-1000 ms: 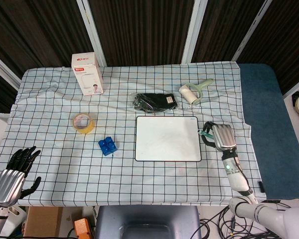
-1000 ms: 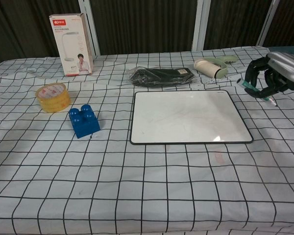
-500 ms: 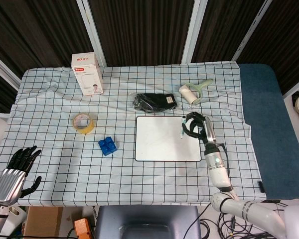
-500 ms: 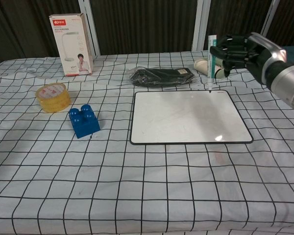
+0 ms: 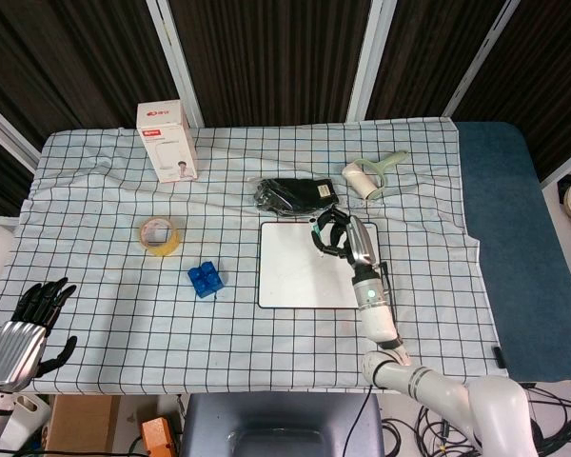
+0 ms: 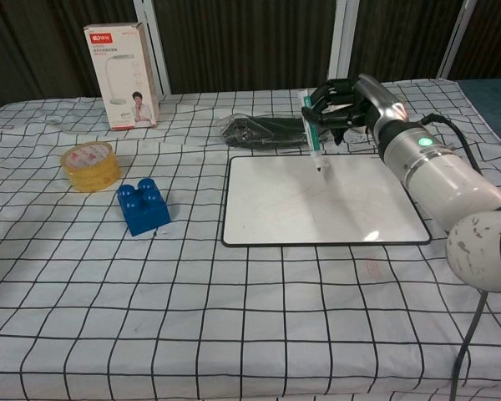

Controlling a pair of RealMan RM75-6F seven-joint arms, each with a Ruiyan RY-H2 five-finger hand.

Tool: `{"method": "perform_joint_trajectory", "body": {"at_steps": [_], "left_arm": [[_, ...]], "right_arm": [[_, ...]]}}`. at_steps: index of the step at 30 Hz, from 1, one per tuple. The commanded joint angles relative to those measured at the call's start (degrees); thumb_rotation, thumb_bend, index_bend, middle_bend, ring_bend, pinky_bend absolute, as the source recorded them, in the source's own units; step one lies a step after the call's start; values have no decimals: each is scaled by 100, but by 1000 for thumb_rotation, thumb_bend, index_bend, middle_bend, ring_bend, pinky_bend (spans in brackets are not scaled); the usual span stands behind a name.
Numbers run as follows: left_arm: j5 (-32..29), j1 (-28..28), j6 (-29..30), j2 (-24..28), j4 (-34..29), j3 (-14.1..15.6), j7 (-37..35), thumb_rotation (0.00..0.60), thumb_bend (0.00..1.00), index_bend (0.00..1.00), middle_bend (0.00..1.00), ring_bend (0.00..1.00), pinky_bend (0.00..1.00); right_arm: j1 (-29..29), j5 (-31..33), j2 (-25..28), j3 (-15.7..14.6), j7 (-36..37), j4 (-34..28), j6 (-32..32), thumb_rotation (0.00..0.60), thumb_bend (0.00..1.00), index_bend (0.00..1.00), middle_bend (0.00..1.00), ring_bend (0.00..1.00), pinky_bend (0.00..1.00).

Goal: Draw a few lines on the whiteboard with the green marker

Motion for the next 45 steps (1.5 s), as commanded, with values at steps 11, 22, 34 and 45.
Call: {"method": "perform_joint_trajectory", "body": {"at_steps": [11, 22, 34, 45], "left_arm": [[11, -10, -15, 4, 5, 13, -8, 600, 419, 0, 0, 0, 41], [5, -12, -22, 17, -14, 19, -8, 600, 420, 0, 0, 0, 42], [15, -13, -33, 13, -30, 32, 30, 600, 419, 0, 0, 0, 43], [113, -20, -12, -2, -50, 72, 63, 600, 419, 0, 0, 0, 44]], "right_arm": [[217, -354, -589, -272, 471, 1184, -134, 600, 489, 1000, 787, 731, 700], [162, -456, -616, -365, 557, 1366, -118, 600, 490, 1000, 788, 732, 700], [-209, -689, -422, -694, 798, 1295, -10, 600, 492, 1000, 790, 733, 701], [-968, -1043, 185, -1220, 1266, 406, 376, 600, 492, 1000, 792, 738, 705]]}}
